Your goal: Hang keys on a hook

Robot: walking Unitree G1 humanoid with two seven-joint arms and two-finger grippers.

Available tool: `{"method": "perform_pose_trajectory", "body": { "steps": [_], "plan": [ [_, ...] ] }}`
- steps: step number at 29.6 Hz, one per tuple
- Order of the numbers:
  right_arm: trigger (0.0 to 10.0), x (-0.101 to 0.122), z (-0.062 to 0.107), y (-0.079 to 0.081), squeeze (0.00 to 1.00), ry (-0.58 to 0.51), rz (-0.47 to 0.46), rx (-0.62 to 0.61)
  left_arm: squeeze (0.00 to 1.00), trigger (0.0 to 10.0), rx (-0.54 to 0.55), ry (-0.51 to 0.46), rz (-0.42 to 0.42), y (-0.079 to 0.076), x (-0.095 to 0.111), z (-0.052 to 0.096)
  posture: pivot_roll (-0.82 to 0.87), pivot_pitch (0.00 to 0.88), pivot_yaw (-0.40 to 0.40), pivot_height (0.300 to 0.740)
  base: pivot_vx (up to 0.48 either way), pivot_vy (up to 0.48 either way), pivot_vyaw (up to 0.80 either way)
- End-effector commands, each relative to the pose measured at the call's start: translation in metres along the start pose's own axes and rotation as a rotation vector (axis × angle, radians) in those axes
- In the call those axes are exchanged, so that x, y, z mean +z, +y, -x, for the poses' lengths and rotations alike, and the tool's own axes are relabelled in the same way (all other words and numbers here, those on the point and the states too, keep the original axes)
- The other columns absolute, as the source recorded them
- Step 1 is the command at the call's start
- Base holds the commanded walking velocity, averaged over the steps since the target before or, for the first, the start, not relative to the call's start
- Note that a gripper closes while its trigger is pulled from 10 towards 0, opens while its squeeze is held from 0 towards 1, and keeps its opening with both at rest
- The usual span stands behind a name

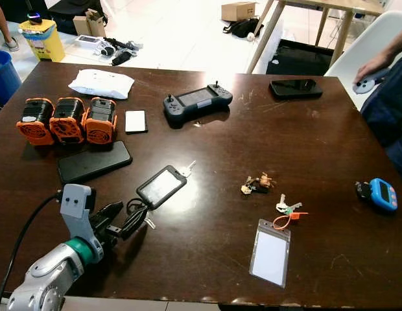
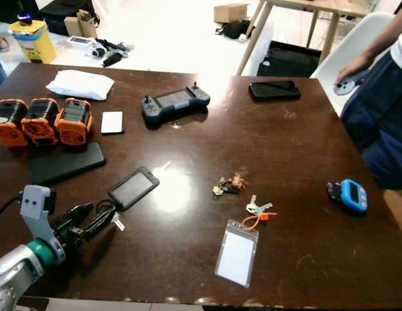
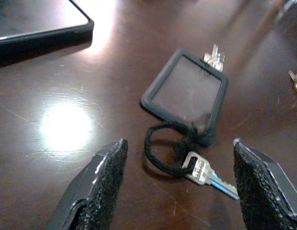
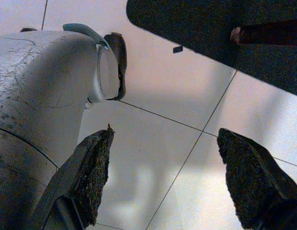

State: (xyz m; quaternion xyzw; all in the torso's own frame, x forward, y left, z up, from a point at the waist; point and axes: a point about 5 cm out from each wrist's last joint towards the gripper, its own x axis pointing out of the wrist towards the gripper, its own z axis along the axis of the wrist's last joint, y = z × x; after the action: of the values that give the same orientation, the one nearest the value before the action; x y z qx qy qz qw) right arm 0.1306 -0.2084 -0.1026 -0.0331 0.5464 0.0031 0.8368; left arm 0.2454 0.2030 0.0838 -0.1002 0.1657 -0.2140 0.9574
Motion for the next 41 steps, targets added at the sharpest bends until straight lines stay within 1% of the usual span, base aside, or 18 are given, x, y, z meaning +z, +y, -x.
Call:
{"method": "perform_pose_trajectory", "body": {
  "steps": [1, 2, 3, 5, 8, 10, 15, 17, 18, 19, 20, 21, 22, 23, 24, 30, 36, 41],
  "plan": [
    [10.0, -0.008, 0.001, 0.0, 0.0, 0.028, -0.014, 0.002, 0.0, 10.0, 0.06, 0.245, 0.083, 0.003, -0.044, 0.006, 0.06, 0.082, 0.032, 0.74, 0.0, 0.0, 0.0],
    [10.0, -0.008, 0.001, 0.0, 0.0, 0.028, -0.014, 0.002, 0.0, 10.0, 0.06, 0.245, 0.083, 0.003, -0.044, 0.006, 0.06, 0.082, 0.032, 0.74, 0.0, 0.0, 0.0],
    [10.0, -0.008, 0.001, 0.0, 0.0, 0.028, -0.014, 0.002, 0.0, 10.0, 0.077, 0.286, 0.098, 0.003, -0.047, 0.007, 0.06, 0.082, 0.032, 0.74, 0.0, 0.0, 0.0],
    [10.0, -0.008, 0.001, 0.0, 0.0, 0.028, -0.014, 0.002, 0.0, 10.0, 0.077, 0.286, 0.098, 0.003, -0.047, 0.007, 0.06, 0.082, 0.032, 0.74, 0.0, 0.0, 0.0],
    [10.0, -0.008, 0.001, 0.001, 0.0, 0.028, -0.013, 0.002, 0.0, 10.0, 0.108, 0.329, 0.125, 0.004, -0.046, 0.007, 0.06, 0.084, 0.032, 0.74, 0.0, 0.0, 0.0],
    [10.0, -0.008, 0.001, 0.001, 0.0, 0.029, -0.014, 0.003, 0.0, 10.0, 0.112, 0.334, 0.154, 0.001, -0.041, 0.005, 0.06, 0.085, 0.035, 0.74, 0.0, 0.0, 0.0],
    [10.0, -0.007, 0.0, 0.003, 0.0, 0.027, -0.017, 0.005, 0.0, 10.0, 0.095, 0.339, 0.196, -0.006, -0.038, 0.002, 0.06, 0.084, 0.039, 0.74, 0.0, 0.0, 0.0],
    [10.0, -0.007, 0.0, 0.003, 0.0, 0.026, -0.018, 0.006, 0.0, 9.8, 0.089, 0.345, 0.214, -0.009, -0.039, 0.001, 0.06, 0.084, 0.04, 0.74, 0.0, 0.0, 0.0],
    [10.0, -0.007, 0.0, 0.003, 0.0, 0.026, -0.02, 0.007, 0.0, 9.3, 0.086, 0.352, 0.226, -0.011, -0.041, 0.0, 0.06, 0.085, 0.04, 0.74, 0.0, 0.0, 0.0],
    [10.0, -0.007, 0.0, 0.003, 0.0, 0.026, -0.02, 0.007, 0.0, 9.3, 0.086, 0.352, 0.226, -0.011, -0.041, 0.0, 0.06, 0.085, 0.04, 0.74, 0.0, 0.0, 0.0],
    [10.0, -0.007, 0.0, 0.004, 0.0, 0.026, -0.021, 0.007, 0.0, 7.5, 0.086, 0.371, 0.24, -0.013, -0.044, 0.0, 0.06, 0.085, 0.042, 0.74, 0.0, 0.0, 0.0],
    [10.0, -0.007, 0.0, 0.004, 0.0, 0.026, -0.021, 0.007, 0.0, 7.5, 0.086, 0.371, 0.24, -0.013, -0.044, 0.0, 0.06, 0.085, 0.042, 0.74, 0.0, 0.0, 0.0],
    [10.0, -0.007, 0.0, 0.004, 0.0, 0.027, -0.021, 0.007, 0.0, 4.0, 0.087, 0.386, 0.248, -0.015, -0.048, 0.001, 0.06, 0.086, 0.042, 0.74, 0.0, 0.0, 0.0],
    [10.0, -0.007, 0.0, 0.004, 0.0, 0.027, -0.021, 0.007, 0.0, 4.0, 0.087, 0.386, 0.248, -0.015, -0.048, 0.001, 0.06, 0.086, 0.042, 0.74, 0.0, 0.0, 0.0],
    [10.0, -0.008, 0.0, 0.004, 0.0, 0.028, -0.021, 0.007, 0.0, 0.0, 0.089, 0.402, 0.251, -0.016, -0.05, 0.002, 0.06, 0.087, 0.042, 0.74, 0.0, 0.0, 0.0],
    [10.0, -0.009, 0.0, 0.005, 0.0, 0.03, -0.02, 0.008, 0.0, 0.0, 0.115, 0.419, 0.246, -0.016, -0.051, 0.002, 0.06, 0.09, 0.044, 0.74, 0.0, 0.0, 0.0],
    [10.0, -0.01, 0.0, 0.005, 0.0, 0.033, -0.016, 0.007, 0.0, 0.0, 0.178, 0.382, 0.233, -0.01, -0.049, -0.004, 0.06, 0.085, 0.044, 0.74, 0.0, 0.0, 0.0],
    [10.0, -0.01, 0.0, 0.005, 0.0, 0.034, -0.013, 0.007, 0.0, 0.0, 0.193, 0.371, 0.226, -0.009, -0.047, -0.006, 0.06, 0.084, 0.044, 0.74, 0.0, 0.0, 0.0]
  ]
}}
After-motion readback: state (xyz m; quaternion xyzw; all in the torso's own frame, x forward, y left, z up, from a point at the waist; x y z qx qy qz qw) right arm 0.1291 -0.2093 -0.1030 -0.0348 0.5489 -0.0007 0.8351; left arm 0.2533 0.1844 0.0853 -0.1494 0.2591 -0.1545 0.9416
